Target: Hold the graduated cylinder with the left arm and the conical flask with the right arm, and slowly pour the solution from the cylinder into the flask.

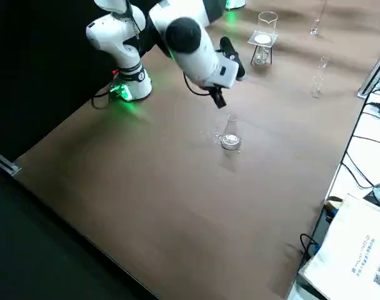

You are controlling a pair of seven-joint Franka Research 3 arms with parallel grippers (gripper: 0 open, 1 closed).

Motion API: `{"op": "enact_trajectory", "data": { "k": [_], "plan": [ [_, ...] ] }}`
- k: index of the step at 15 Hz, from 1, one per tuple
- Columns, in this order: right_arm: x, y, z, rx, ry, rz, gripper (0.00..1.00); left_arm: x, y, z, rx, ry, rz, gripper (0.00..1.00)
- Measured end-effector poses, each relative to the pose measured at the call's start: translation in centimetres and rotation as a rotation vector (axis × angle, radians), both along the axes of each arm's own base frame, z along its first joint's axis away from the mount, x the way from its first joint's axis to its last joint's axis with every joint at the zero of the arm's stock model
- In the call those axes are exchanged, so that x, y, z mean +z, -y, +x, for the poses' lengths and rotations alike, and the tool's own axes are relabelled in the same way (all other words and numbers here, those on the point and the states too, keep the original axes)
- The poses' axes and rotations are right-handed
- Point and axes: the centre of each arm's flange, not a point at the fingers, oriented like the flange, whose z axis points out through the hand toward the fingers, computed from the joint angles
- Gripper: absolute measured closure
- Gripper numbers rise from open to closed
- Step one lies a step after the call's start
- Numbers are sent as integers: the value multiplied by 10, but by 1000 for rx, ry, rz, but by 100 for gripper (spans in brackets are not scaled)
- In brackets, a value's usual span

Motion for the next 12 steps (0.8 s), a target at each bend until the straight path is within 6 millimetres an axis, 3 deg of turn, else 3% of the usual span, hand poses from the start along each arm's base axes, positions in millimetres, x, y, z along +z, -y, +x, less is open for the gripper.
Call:
{"op": "enact_trajectory", "data": {
  "k": [3,4,6,9,12],
  "plan": [
    [-35,2,9,122,100,126,0,-48,-11,-9,-48,47,-142,1],
    [-59,9,12,197,184,207,0,-81,-4,-16,-113,77,-217,1],
    [-84,15,10,260,244,304,0,-110,6,-23,-183,130,-279,1],
    [-118,21,9,328,340,407,0,-138,16,-28,-257,244,-321,1],
    [-149,23,12,357,462,493,1,-148,25,-29,-309,348,-332,1]
  ]
}}
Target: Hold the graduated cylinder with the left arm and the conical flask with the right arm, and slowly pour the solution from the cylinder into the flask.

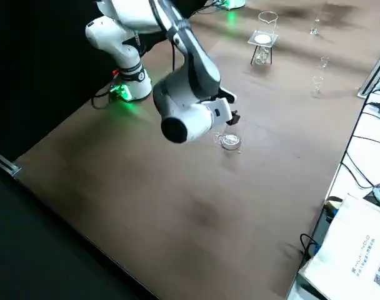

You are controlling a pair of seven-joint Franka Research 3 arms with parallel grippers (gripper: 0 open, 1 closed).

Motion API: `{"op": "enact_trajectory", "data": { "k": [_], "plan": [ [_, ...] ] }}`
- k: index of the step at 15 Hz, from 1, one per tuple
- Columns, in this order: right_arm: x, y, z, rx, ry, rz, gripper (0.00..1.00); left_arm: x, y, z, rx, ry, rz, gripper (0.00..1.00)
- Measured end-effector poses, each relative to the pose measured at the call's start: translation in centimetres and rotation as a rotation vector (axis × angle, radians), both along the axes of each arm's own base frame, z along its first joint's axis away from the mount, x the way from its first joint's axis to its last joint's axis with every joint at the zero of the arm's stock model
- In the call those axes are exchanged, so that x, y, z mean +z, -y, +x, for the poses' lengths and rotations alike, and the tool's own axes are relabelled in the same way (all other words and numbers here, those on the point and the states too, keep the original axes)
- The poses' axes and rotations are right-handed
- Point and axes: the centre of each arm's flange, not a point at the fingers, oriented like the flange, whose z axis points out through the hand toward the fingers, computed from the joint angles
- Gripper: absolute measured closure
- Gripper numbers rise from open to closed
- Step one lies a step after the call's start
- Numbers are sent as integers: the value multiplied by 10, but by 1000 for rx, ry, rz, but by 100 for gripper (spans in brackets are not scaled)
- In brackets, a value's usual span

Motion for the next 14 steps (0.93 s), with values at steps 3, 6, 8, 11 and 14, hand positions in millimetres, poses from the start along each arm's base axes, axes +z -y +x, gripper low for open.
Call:
{"op": "enact_trajectory", "data": {
  "k": [3,6,8,11,14],
  "plan": [
    [-27,3,1,-16,38,66,2,-9,21,1,-39,20,-13,1],
    [-51,2,-2,-19,66,139,4,-22,42,1,-71,3,-23,1],
    [-68,0,-2,-23,97,176,5,-33,53,0,-87,-8,-30,1],
    [-90,1,-5,-26,98,198,9,-38,56,-1,-92,-14,-33,1],
    [-104,2,-9,-29,92,209,15,-38,54,-1,-90,-6,-34,1]
  ]
}}
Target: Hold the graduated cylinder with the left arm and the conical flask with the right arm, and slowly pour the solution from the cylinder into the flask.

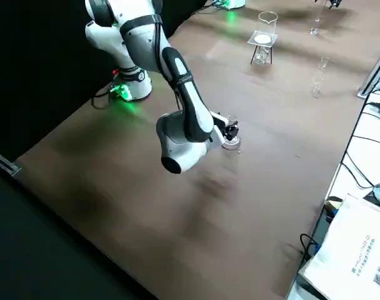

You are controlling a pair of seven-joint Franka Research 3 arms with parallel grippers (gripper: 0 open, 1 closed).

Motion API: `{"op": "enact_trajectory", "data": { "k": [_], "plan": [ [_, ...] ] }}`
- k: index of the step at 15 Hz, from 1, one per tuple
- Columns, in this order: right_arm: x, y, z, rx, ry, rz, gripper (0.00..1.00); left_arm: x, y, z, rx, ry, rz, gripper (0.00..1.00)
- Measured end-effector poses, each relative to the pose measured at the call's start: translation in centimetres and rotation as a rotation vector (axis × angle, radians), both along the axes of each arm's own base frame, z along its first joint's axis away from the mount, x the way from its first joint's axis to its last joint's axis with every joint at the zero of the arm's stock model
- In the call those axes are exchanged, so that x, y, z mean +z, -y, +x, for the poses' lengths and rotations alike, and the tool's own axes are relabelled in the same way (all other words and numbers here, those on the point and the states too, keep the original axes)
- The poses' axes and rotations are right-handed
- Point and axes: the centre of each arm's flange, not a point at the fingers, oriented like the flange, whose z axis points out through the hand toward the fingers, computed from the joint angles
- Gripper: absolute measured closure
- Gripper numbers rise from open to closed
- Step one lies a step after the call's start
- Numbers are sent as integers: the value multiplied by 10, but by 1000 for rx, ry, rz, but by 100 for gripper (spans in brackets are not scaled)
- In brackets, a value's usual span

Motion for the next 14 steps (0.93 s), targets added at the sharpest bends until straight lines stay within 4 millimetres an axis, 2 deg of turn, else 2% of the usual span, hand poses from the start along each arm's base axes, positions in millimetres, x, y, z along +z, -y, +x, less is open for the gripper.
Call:
{"op": "enact_trajectory", "data": {
  "k": [4,8,9,10,14],
  "plan": [
    [-15,-3,0,-17,10,30,15,1,9,0,-24,35,-13,1],
    [-20,-8,2,-25,14,48,16,1,24,2,-52,63,-19,1],
    [-20,-8,2,-25,14,49,17,1,28,3,-58,65,-19,1],
    [-20,-8,2,-24,13,49,26,1,31,3,-62,66,-19,1],
    [-22,-8,1,-24,15,50,28,1,34,3,-68,68,-19,1]
  ]
}}
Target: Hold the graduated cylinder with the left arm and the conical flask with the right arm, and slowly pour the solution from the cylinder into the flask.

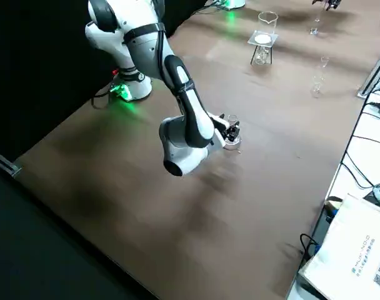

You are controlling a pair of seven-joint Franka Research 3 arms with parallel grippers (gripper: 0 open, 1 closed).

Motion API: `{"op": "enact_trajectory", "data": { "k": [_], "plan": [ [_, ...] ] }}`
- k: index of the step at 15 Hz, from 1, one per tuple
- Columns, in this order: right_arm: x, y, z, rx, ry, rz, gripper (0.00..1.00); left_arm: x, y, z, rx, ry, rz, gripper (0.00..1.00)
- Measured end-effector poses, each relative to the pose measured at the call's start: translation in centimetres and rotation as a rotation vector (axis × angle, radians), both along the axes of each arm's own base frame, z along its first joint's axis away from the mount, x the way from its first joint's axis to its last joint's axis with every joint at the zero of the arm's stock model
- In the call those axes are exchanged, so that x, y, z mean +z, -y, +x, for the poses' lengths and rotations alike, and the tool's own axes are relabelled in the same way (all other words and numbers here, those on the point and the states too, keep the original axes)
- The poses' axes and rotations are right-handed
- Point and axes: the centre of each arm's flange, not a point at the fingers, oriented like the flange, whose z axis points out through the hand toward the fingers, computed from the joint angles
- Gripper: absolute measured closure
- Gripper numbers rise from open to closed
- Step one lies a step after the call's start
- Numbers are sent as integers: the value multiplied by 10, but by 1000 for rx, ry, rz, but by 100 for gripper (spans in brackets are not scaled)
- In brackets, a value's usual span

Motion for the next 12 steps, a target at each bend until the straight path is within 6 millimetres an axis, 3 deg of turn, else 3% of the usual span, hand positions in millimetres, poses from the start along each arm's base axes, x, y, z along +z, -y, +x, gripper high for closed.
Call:
{"op": "enact_trajectory", "data": {
  "k": [3,5,12],
  "plan": [
    [-2,0,0,-1,0,2,32,0,0,0,1,1,0,4],
    [-4,-1,1,-12,9,12,32,0,0,0,1,5,0,23],
    [-26,-13,-3,-36,14,134,32,0,0,1,-2,26,-2,37]
  ]
}}
